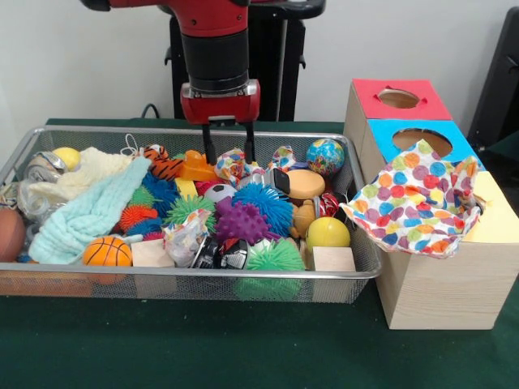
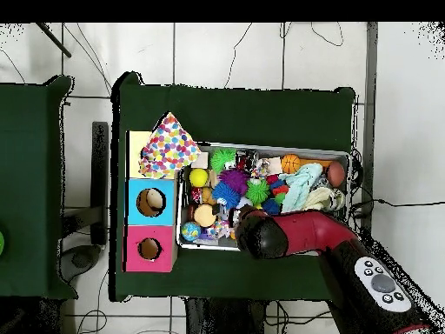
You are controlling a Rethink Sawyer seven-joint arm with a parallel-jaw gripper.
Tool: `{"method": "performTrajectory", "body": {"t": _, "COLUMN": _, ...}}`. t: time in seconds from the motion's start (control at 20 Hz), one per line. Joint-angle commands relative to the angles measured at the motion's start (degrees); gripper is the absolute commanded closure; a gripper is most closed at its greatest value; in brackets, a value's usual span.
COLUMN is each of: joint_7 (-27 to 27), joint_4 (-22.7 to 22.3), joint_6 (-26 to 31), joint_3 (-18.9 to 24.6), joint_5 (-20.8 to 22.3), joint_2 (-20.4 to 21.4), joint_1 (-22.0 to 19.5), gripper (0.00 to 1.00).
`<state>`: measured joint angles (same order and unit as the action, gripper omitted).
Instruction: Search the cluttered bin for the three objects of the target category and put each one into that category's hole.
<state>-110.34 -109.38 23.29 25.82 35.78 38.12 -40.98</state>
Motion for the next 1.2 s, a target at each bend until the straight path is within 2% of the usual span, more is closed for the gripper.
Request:
{"method": "performTrajectory", "body": {"t": 0.05, "joint_7": -2.8, "joint_4": -5.9, "joint_6": -4.3, "joint_3": -1.7, "joint_5": 3.0, "joint_2": 0.4, "joint_1": 1.5, "gripper": 0.00}}
{"method": "performTrajectory", "body": {"t": 0.7, "joint_7": -4.1, "joint_4": -9.2, "joint_6": -6.9, "joint_3": -4.6, "joint_5": 3.3, "joint_2": 2.6, "joint_1": 2.6, "gripper": 0.00}}
{"method": "performTrajectory", "body": {"t": 1.2, "joint_7": -3.4, "joint_4": -8.0, "joint_6": -8.6, "joint_3": -6.5, "joint_5": 3.8, "joint_2": 1.4, "joint_1": 3.0, "gripper": 0.00}}
